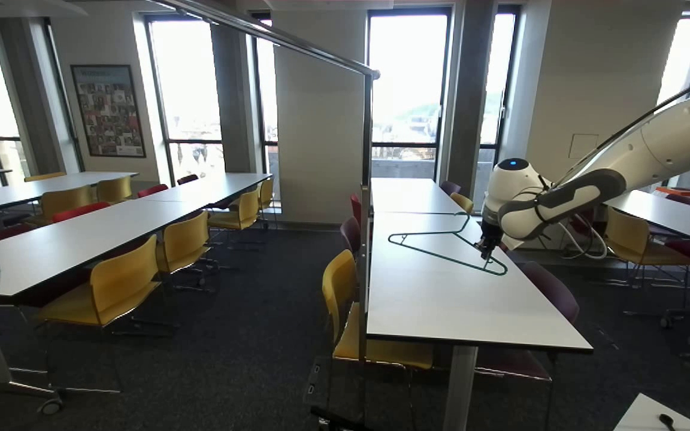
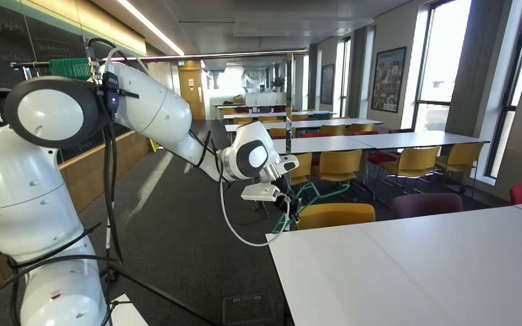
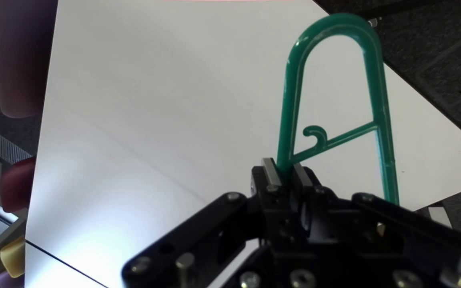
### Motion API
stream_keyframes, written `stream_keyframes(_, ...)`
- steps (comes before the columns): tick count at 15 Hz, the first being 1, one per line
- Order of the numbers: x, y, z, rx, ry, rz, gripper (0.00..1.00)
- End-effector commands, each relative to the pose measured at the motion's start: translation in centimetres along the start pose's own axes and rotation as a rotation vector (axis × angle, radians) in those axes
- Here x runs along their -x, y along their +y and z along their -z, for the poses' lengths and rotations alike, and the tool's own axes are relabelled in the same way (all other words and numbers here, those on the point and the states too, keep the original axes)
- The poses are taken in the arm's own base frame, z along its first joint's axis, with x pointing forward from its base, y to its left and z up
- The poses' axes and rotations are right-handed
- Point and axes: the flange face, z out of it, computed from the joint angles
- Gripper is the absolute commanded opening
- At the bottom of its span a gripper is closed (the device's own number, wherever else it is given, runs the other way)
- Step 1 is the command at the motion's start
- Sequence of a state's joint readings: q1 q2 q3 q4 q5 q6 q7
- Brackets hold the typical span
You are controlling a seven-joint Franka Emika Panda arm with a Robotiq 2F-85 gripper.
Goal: Put one green hanger on the table.
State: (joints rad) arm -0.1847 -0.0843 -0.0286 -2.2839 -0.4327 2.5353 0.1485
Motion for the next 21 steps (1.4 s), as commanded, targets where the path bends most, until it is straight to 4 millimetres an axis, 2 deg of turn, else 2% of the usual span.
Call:
stream_keyframes(1,0.0,0.0,0.0,-0.001,-0.001,0.001,0.1)
stream_keyframes(2,0.0,0.0,0.0,-0.001,-0.001,0.001,0.1)
stream_keyframes(3,0.0,0.0,0.0,-0.001,-0.001,0.001,0.03)
stream_keyframes(5,-0.2,-0.1,-1.3,0.002,-0.029,-0.004,0.03)
stream_keyframes(15,-0.4,0.5,-13.4,-0.021,-0.234,-0.036,0.03)
stream_keyframes(21,-0.7,0.5,-19.8,-0.037,-0.396,0.078,0.03)
